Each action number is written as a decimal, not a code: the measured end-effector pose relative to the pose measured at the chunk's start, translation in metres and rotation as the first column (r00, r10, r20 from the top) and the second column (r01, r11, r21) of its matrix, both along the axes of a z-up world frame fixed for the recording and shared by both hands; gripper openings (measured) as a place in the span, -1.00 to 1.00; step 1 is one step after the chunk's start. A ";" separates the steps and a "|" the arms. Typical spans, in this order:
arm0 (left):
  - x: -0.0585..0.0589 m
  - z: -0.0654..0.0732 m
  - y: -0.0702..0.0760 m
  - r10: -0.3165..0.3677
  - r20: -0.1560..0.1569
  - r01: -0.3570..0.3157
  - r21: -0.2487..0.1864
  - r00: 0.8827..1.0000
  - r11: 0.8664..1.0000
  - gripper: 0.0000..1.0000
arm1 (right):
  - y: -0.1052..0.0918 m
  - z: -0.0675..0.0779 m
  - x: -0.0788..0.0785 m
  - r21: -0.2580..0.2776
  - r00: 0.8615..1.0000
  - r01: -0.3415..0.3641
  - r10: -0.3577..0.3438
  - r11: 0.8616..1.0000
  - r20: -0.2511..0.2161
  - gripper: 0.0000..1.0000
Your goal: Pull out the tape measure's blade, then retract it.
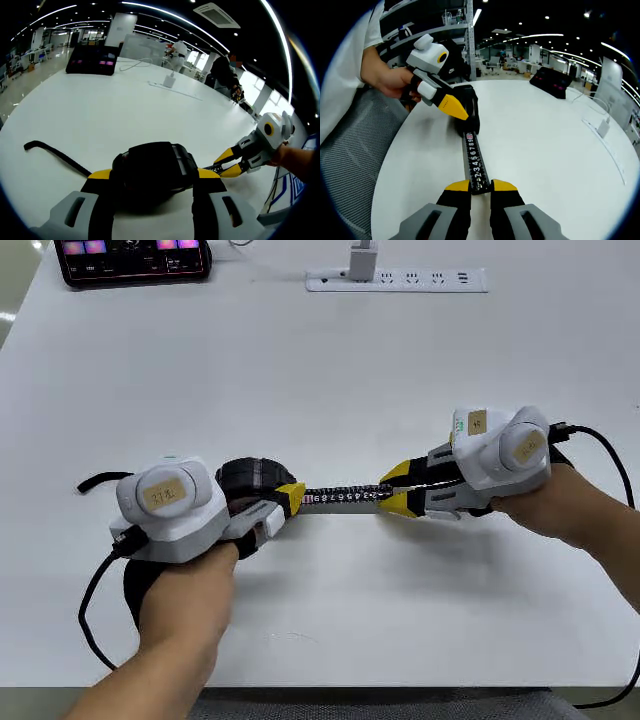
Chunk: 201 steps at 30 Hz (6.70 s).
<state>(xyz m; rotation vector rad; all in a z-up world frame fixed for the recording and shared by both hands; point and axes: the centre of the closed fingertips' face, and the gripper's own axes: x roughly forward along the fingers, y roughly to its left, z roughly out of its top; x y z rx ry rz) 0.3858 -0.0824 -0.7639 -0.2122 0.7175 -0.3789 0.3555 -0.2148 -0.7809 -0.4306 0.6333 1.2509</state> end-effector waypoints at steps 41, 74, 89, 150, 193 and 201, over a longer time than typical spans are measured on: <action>-0.001 0.000 -0.001 -0.010 -0.003 0.010 -0.006 1.000 1.000 0.14 | 0.030 -0.006 0.001 0.025 1.000 -0.020 0.020 0.999 -0.015 -0.81; -0.001 0.000 0.000 -0.013 -0.014 0.013 -0.024 1.000 1.000 0.14 | 0.061 -0.006 0.005 0.053 0.999 -0.046 0.047 0.998 -0.018 -0.82; -0.001 0.000 0.000 -0.018 -0.019 0.017 -0.040 1.000 0.999 0.14 | 0.086 -0.007 0.008 0.068 0.998 -0.066 0.067 0.995 -0.009 -0.83; 0.001 0.013 0.001 -0.108 0.041 0.108 0.012 0.993 0.994 0.20 | 0.088 0.000 0.006 0.027 0.999 -0.027 0.028 0.999 -0.021 -0.35; -0.031 0.046 0.007 -0.430 0.154 0.421 0.089 0.890 0.903 0.34 | 0.016 0.047 -0.023 0.072 0.970 0.243 -0.244 0.967 0.000 0.19; -0.042 0.050 0.018 -0.498 0.173 0.488 0.098 0.850 0.867 0.43 | 0.009 0.048 -0.036 0.069 0.964 0.266 -0.266 0.961 -0.016 0.32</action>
